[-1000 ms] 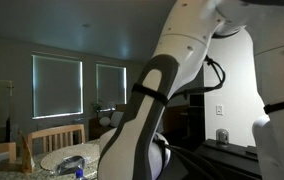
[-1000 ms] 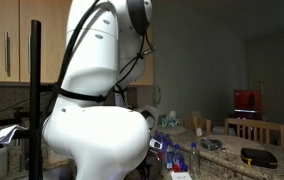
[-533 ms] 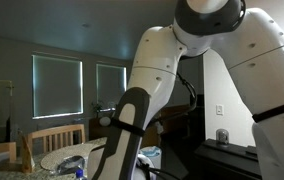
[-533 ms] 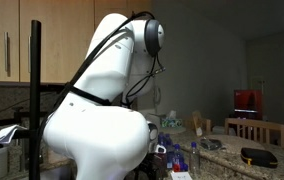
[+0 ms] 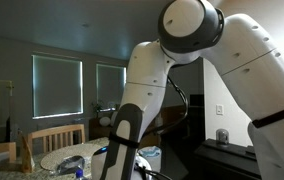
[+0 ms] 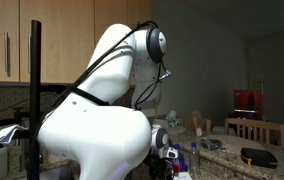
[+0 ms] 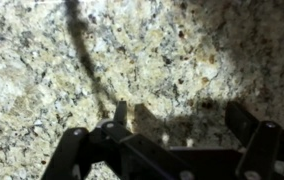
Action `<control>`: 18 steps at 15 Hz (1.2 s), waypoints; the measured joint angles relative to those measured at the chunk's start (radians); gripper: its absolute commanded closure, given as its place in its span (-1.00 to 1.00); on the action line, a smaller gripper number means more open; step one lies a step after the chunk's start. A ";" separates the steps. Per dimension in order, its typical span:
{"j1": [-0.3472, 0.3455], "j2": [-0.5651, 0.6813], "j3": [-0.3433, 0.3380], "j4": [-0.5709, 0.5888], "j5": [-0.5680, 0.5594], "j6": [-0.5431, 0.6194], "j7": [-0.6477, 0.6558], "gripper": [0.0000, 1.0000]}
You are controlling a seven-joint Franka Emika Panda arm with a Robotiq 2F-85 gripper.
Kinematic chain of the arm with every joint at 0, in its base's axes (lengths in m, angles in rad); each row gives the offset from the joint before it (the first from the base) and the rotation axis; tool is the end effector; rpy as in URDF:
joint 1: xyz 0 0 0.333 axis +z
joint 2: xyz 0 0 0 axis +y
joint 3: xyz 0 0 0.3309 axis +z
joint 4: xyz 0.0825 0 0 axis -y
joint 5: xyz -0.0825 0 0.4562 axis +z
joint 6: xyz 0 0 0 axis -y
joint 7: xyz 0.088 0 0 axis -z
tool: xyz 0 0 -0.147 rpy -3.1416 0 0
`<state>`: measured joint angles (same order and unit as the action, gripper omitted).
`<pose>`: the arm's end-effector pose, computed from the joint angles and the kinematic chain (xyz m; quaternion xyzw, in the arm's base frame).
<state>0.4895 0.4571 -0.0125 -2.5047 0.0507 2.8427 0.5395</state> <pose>0.4037 0.2049 0.0030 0.9967 -0.0553 -0.0535 0.0261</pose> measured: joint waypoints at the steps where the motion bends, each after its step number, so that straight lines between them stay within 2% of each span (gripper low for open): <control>1: 0.000 0.019 -0.003 0.015 0.003 0.001 0.020 -1.00; 7: -0.011 0.057 -0.023 0.087 0.085 0.043 0.150 -1.00; 14: 0.053 0.059 -0.168 0.110 0.085 0.083 0.383 -1.00; 18: 0.054 0.063 -0.220 0.111 0.084 0.083 0.470 -1.00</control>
<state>0.5430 0.5202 -0.2322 -2.3932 0.1344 2.9261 1.0096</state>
